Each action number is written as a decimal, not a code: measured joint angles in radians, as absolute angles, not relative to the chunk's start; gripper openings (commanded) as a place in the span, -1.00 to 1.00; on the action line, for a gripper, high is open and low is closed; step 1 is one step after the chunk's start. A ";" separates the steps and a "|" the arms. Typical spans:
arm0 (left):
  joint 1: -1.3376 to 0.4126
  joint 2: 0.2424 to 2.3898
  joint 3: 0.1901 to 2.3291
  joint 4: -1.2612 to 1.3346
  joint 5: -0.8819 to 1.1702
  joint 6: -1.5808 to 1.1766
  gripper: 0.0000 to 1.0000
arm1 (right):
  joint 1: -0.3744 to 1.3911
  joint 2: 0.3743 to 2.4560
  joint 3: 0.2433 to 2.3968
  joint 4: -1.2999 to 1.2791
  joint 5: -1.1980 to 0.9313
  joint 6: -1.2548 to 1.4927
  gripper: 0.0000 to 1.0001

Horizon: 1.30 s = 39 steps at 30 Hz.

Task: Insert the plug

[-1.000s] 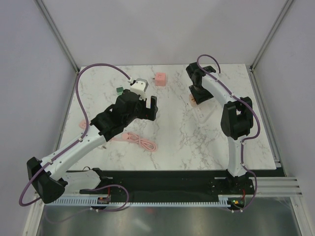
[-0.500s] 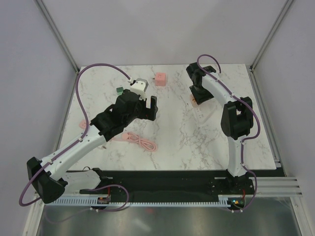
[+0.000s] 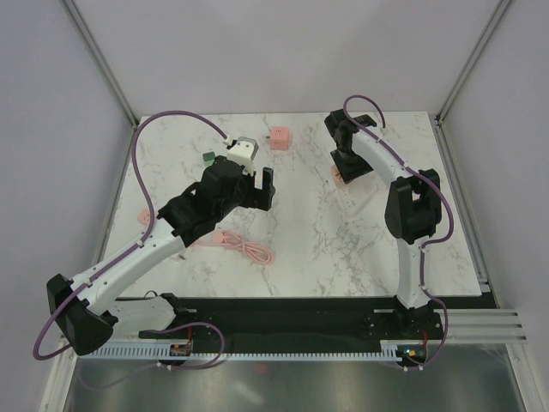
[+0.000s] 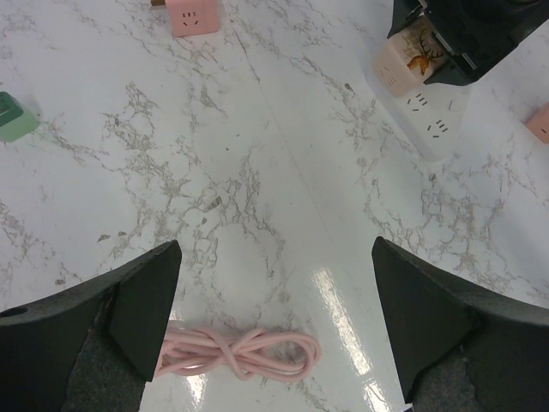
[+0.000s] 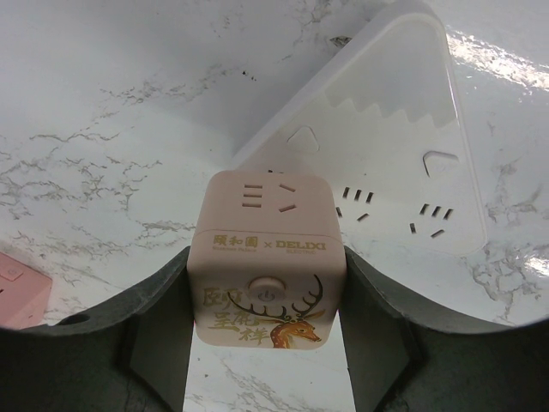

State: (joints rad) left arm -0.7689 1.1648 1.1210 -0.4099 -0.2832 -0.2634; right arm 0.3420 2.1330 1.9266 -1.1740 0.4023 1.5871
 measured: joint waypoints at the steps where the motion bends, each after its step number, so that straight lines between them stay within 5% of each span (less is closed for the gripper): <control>1: -0.769 1.165 1.121 -0.410 -0.283 -0.263 0.99 | 0.342 2.133 1.927 -1.177 0.403 1.588 -1.00; 39: -0.769 1.164 1.121 -0.410 -0.287 -0.262 1.00 | 0.339 2.126 1.937 -1.213 0.398 1.563 -1.00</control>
State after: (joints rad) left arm -0.7689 1.1641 1.1210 -0.4095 -0.2874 -0.2623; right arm 0.3389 2.1258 1.9373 -1.2125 0.3985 1.5631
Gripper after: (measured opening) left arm 0.994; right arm 0.656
